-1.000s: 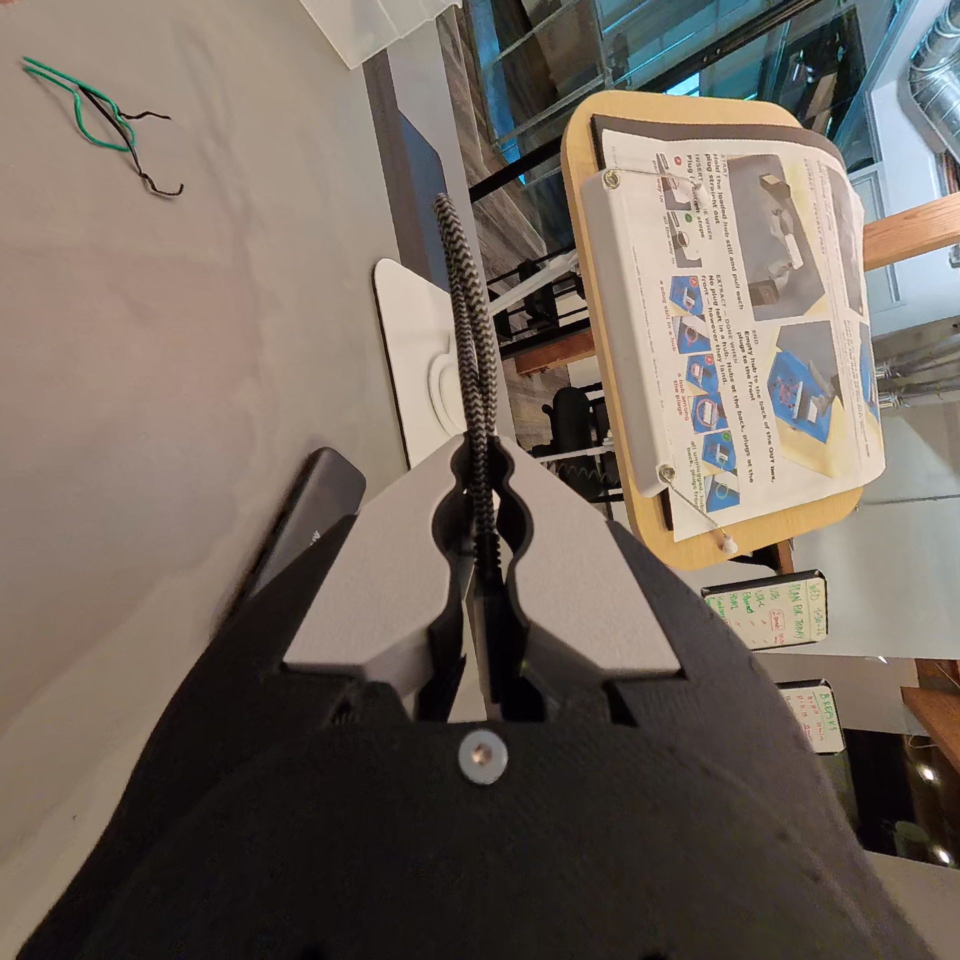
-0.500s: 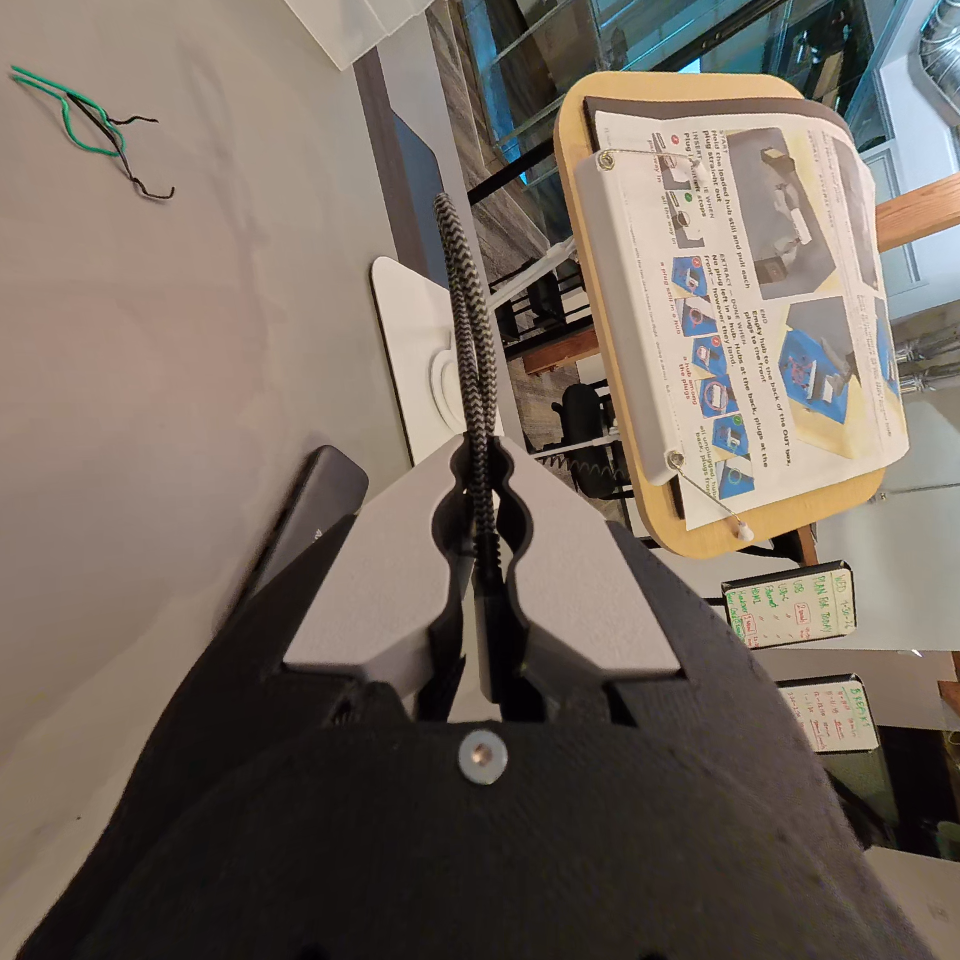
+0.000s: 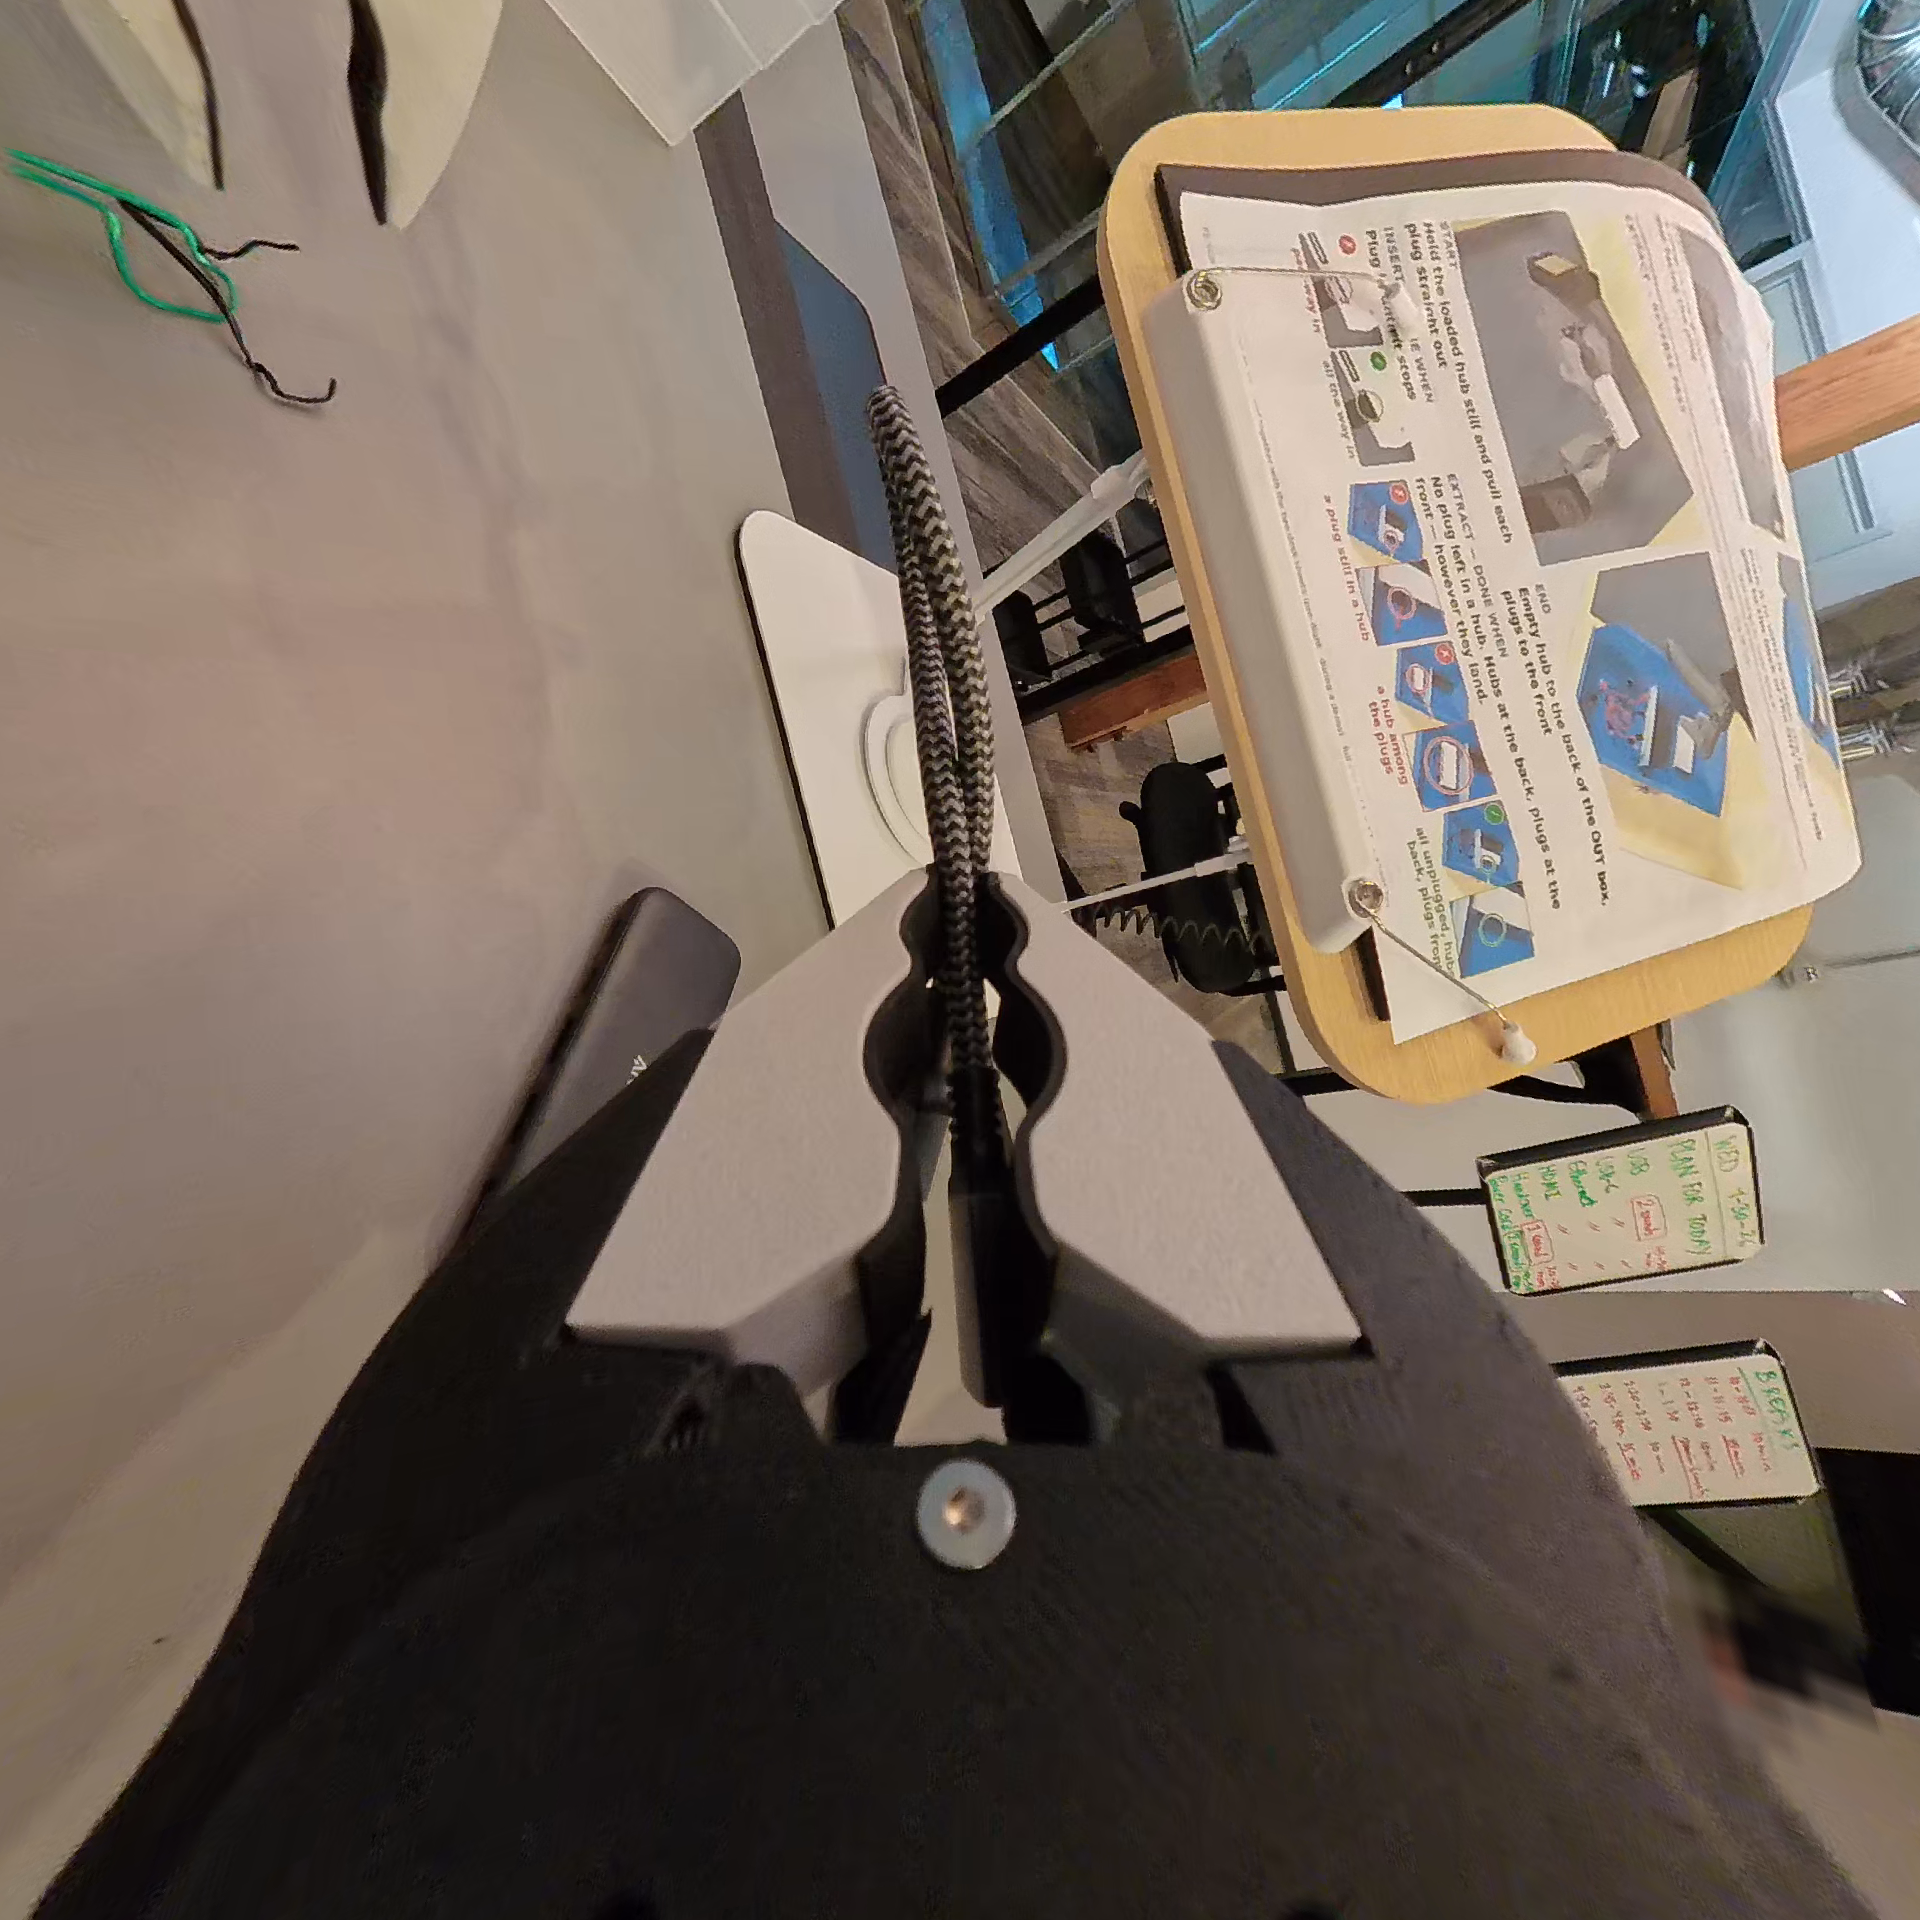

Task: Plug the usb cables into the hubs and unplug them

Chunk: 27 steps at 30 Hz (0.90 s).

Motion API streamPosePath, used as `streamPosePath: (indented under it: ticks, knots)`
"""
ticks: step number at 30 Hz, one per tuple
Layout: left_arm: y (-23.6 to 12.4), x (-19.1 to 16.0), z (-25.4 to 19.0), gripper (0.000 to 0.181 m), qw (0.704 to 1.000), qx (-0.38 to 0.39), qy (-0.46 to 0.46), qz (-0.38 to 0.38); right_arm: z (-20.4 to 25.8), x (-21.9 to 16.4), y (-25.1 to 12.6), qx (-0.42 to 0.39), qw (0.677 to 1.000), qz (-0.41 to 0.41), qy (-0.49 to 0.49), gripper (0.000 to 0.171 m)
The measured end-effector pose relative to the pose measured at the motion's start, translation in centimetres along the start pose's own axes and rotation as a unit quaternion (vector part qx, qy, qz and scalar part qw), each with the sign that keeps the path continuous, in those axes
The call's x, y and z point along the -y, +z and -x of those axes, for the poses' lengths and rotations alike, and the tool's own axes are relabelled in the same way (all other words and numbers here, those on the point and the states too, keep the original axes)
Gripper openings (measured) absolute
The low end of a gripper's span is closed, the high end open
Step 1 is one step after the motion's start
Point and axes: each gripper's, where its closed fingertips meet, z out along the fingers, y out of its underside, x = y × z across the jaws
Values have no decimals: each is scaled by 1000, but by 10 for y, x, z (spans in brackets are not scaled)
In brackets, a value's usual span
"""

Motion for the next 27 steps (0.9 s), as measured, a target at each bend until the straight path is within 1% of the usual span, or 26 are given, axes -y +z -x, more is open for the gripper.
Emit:
streamPosePath:
  ticks: [3,5,9,13,15,18,21,22,24,27]
  knots:
    - [2,-2,-3,24,999,-33,-29,-14,2,0,1,3,1000,-1,1,3]
    - [8,-9,-6,24,999,-41,-29,0,3,0,1,4,1000,0,0,3]
    - [17,-9,-13,21,998,-54,-33,-12,3,1,1,3,1000,0,-1,3]
    - [22,-10,-11,7,998,-47,-41,-15,3,1,1,4,1000,0,0,2]
    - [22,-12,-12,4,998,-50,-46,-14,4,0,2,5,1000,0,-1,3]
    - [21,-11,-9,1,998,-40,-44,-20,3,0,2,5,1000,1,0,3]
    - [16,-8,0,1,999,-11,-32,-23,4,0,1,8,1000,-1,2,3]
    - [12,-4,7,1,999,10,-30,-31,5,2,1,12,1000,-4,4,2]
    - [3,4,16,1,998,40,-25,-46,10,8,0,35,999,-19,18,3]
    - [-13,20,30,1,993,80,-29,-76,29,23,-4,98,993,-53,31,2]
